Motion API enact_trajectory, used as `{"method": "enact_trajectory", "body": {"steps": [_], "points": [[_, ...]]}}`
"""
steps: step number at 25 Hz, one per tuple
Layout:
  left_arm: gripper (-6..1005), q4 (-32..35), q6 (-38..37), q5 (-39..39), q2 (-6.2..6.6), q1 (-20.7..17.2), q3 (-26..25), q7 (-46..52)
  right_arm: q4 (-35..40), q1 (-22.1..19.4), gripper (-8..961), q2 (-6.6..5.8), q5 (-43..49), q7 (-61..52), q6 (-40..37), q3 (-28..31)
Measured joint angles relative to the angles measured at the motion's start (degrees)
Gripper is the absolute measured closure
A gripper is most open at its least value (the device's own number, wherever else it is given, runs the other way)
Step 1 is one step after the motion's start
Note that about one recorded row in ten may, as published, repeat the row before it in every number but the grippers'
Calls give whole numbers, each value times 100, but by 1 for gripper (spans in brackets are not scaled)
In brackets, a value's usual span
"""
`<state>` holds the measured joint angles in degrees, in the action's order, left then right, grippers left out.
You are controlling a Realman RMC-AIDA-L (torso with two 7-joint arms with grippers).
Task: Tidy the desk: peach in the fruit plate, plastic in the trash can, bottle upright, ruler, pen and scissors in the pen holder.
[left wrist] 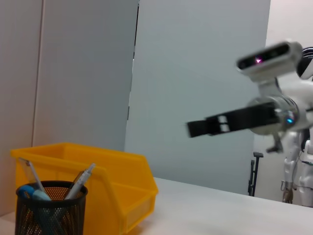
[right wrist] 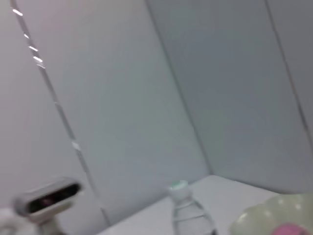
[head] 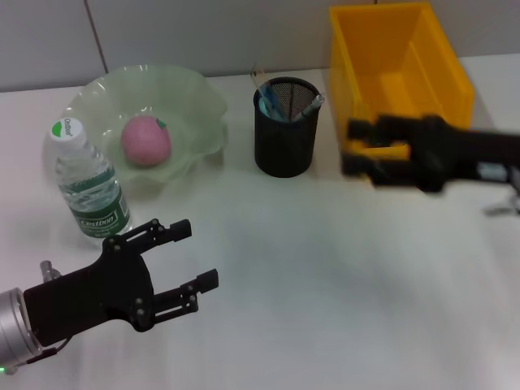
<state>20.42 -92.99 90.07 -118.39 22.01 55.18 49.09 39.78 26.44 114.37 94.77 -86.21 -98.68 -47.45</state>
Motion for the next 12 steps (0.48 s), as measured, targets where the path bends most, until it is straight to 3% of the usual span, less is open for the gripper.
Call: {"method": "enact_trajectory", "body": {"steps": [3, 5, 7, 11, 12], "points": [[216, -14, -4, 0, -1, 5, 1, 1, -1072, -28, 220, -256, 51, 910, -376, 131], [216, -17, -3, 0, 0, 6, 11, 1, -1325, -57, 220, -292, 181, 1185, -397, 99], [216, -23, -3, 1, 5, 6, 34, 49, -1420, -88, 220, -257, 435, 1316, -390, 93], [216, -9, -41, 5, 15, 6, 35, 120, -1416, -164, 220, -65, 892, 1481, -340, 129], [216, 33, -154, 64, 70, 66, 70, 449, -1396, -185, 220, -21, 957, 1517, -314, 129]]}}
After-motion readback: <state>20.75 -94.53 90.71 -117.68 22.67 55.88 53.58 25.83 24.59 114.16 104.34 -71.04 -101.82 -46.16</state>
